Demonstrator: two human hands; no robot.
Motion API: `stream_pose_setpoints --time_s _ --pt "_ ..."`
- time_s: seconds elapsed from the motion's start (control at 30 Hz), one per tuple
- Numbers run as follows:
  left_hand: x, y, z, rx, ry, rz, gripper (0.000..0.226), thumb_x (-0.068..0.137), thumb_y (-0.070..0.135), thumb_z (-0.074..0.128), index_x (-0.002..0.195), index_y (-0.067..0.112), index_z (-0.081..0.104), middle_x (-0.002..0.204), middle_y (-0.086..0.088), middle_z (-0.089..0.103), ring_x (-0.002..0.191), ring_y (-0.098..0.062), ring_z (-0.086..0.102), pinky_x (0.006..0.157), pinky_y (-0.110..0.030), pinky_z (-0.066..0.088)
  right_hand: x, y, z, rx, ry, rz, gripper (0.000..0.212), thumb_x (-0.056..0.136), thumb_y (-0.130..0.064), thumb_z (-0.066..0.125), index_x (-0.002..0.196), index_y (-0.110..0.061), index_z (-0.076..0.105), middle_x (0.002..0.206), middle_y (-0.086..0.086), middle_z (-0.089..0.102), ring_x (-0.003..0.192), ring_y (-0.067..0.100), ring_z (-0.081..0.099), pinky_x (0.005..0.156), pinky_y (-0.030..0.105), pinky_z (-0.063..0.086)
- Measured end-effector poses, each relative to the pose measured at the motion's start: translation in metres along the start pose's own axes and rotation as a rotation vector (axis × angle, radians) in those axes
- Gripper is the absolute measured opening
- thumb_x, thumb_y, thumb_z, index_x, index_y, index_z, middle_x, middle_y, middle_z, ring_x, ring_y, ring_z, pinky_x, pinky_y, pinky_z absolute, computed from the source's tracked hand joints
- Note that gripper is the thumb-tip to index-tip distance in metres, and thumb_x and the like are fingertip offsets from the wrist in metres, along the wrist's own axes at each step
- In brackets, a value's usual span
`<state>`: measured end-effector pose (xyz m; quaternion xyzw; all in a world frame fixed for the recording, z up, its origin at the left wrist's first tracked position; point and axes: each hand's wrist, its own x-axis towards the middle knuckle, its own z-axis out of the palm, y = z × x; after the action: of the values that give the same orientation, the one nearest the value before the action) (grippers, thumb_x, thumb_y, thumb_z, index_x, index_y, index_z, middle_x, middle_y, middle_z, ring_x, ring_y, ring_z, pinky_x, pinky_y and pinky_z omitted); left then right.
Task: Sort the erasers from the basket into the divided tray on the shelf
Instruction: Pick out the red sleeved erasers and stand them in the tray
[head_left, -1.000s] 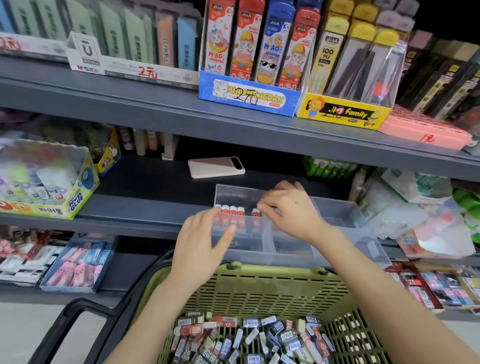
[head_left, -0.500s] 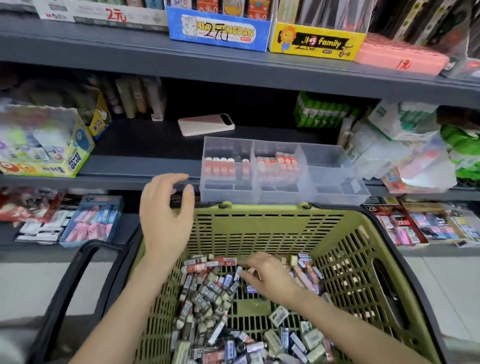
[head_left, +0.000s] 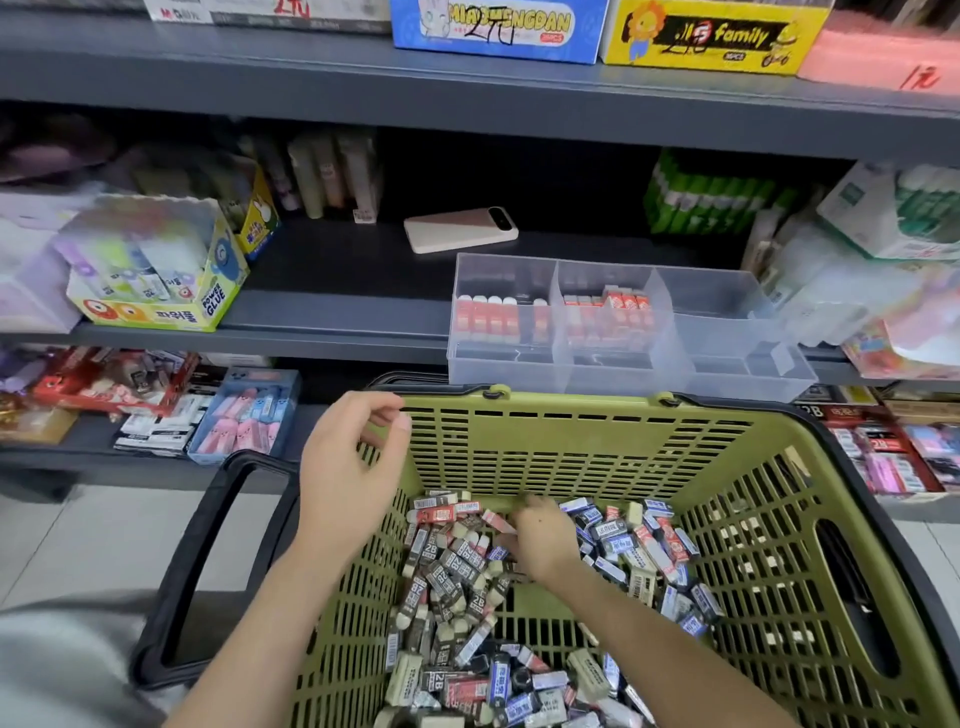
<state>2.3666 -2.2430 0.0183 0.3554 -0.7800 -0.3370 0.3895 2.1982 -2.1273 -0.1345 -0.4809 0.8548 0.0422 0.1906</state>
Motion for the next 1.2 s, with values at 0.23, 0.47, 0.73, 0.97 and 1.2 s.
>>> stream_pose_setpoints --time_s 0.23,0.47,0.73,0.97,1.2 --pt "-0.003 0.005 0.022 0.020 -0.528 -0.289 0.019 0.090 0.034 0.056 0.108 0.031 0.055 0.097 0.020 0.060 0.090 0.002 0.060 0.077 -0.016 0.049 -0.039 -0.021 -0.049 1.036 0.119 -0.196 0.024 0.094 -0.038 0.051 0.096 -0.017 0.063 0.083 0.000 0.066 0.072 0.013 0.063 0.065 0.033 0.056" --pt "-0.007 0.009 0.017 -0.192 -0.302 -0.208 0.022 0.095 0.020 0.050 0.110 0.035 0.054 0.093 0.000 0.070 0.085 -0.019 0.069 0.075 -0.038 0.057 -0.029 -0.050 -0.057 1.200 0.233 -0.275 0.024 0.088 -0.039 0.057 0.096 -0.020 0.070 0.091 -0.005 0.071 0.087 0.013 0.065 0.081 0.032 0.053" --pt "0.003 0.007 -0.004 -0.756 -0.063 -0.397 0.019 0.098 0.009 0.039 0.106 0.014 0.056 0.073 -0.007 0.063 0.062 -0.017 0.061 0.063 -0.028 0.053 0.013 -0.073 0.000 0.721 0.013 0.192 0.051 0.077 -0.052 0.069 0.102 -0.012 0.048 0.090 0.002 0.061 0.083 0.017 0.060 0.065 0.028 0.050" --pt "0.004 0.006 -0.004 -0.737 -0.064 -0.436 0.022 0.100 0.005 0.036 0.104 0.012 0.057 0.070 -0.005 0.062 0.059 -0.015 0.060 0.056 -0.024 0.051 0.003 -0.065 0.002 0.843 0.065 0.066 0.032 0.077 -0.037 0.075 0.088 -0.017 0.053 0.075 -0.003 0.064 0.061 0.010 0.055 0.054 0.026 0.043" --pt "0.000 0.005 0.005 -0.589 -0.187 -0.568 0.019 0.100 0.007 0.040 0.103 0.017 0.056 0.073 -0.007 0.057 0.064 -0.014 0.054 0.052 -0.021 0.043 -0.029 -0.024 -0.046 1.257 -0.127 0.146 0.031 0.069 -0.026 0.080 0.089 -0.007 0.064 0.088 0.009 0.071 0.076 0.018 0.063 0.068 0.022 0.050"
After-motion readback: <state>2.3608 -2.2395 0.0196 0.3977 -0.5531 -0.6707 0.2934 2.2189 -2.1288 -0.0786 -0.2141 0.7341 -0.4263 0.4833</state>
